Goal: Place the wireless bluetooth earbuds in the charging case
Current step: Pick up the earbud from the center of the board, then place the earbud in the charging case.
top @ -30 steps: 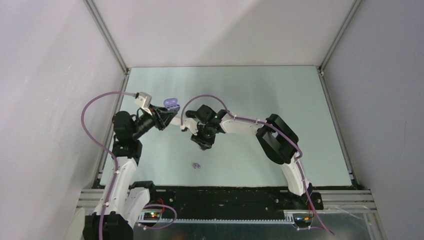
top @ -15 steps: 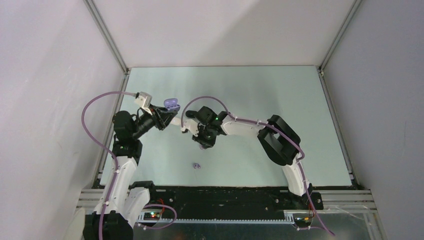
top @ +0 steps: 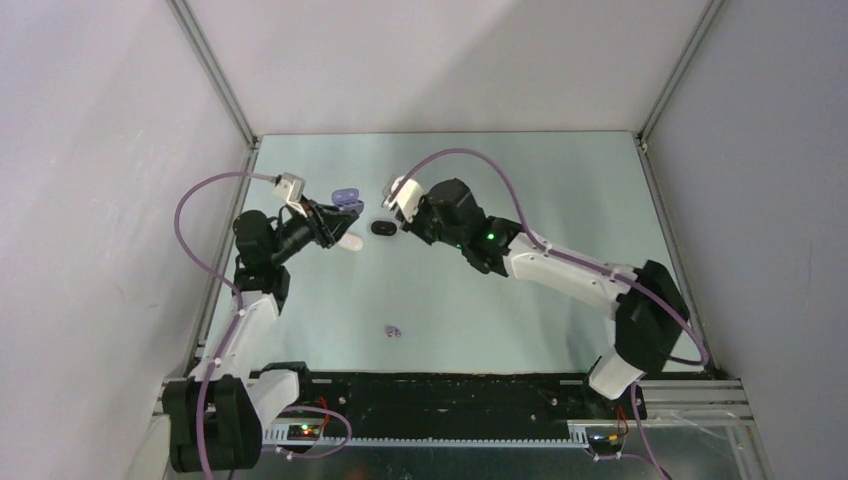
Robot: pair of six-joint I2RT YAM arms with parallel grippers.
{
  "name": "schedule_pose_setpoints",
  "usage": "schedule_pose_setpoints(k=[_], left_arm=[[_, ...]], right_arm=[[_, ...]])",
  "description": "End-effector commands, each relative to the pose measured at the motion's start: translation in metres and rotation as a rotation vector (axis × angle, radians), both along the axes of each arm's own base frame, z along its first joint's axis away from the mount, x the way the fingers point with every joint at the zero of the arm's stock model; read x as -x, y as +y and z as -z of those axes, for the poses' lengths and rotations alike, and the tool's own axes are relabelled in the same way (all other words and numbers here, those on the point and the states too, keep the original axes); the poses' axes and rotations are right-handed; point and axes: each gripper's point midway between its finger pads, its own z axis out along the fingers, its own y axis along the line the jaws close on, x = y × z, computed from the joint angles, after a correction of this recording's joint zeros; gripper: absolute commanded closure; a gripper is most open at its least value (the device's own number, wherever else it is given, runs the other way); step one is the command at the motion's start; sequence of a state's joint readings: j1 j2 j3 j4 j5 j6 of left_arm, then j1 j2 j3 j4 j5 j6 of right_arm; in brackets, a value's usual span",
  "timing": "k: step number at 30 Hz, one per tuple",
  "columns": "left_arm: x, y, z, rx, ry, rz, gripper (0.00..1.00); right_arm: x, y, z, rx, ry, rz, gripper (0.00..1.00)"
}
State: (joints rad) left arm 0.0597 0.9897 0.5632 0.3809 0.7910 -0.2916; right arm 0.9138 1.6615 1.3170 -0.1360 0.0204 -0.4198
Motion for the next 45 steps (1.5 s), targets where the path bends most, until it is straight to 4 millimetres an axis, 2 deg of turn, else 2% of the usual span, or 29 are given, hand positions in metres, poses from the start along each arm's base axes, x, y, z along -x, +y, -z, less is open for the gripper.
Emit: schedule_pose_setpoints(k=[1, 4, 5, 9, 11, 12, 13, 17, 23, 29, 36, 45], left_arm=[[-0.01, -0.006, -0.042, 0.036, -0.126, 0.043, 1.0], [-0.011, -0.011, -0.047, 0.034, -0.155, 0.082, 1.0], [-0.01, -0.014, -0.051, 0.032, -0.176, 0.098, 1.0], [0.004, -0.032, -0.065, 0.012, -0.27, 0.204, 1.0], [0.015, -0.046, -0.071, 0.005, -0.31, 0.259, 1.0], [0.018, -0.052, -0.071, 0.001, -0.323, 0.275, 1.0], [0.022, -0.054, -0.074, -0.002, -0.342, 0.28, 1.0], [0.027, -0.057, -0.076, -0.013, -0.38, 0.263, 1.0], [0.028, -0.053, -0.087, -0.011, -0.413, 0.198, 1.0], [0.03, -0.052, -0.102, 0.016, -0.422, 0.167, 1.0], [0.029, -0.053, -0.103, 0.038, -0.394, 0.155, 1.0], [0.025, -0.054, -0.104, 0.032, -0.38, 0.151, 1.0]], right_arm=[[-0.02, 0.004, -0.099, -0.25, -0.269, 0.065, 1.0], [-0.016, 0.006, -0.134, -0.306, -0.376, 0.049, 1.0], [-0.015, 0.006, -0.139, -0.312, -0.398, 0.044, 1.0], [-0.009, 0.012, -0.175, -0.363, -0.548, 0.029, 1.0], [-0.006, 0.014, -0.187, -0.352, -0.641, 0.022, 1.0], [-0.003, 0.017, -0.187, -0.346, -0.662, 0.014, 1.0], [-0.003, 0.016, -0.196, -0.349, -0.714, 0.02, 1.0], [0.003, 0.018, -0.209, -0.338, -0.817, 0.005, 1.0], [0.017, 0.025, -0.209, -0.29, -0.895, -0.058, 1.0], [0.02, 0.032, -0.204, -0.235, -0.953, -0.111, 1.0], [0.028, 0.04, -0.208, -0.231, -1.009, -0.179, 1.0], [0.037, 0.053, -0.196, -0.182, -1.039, -0.28, 1.0]])
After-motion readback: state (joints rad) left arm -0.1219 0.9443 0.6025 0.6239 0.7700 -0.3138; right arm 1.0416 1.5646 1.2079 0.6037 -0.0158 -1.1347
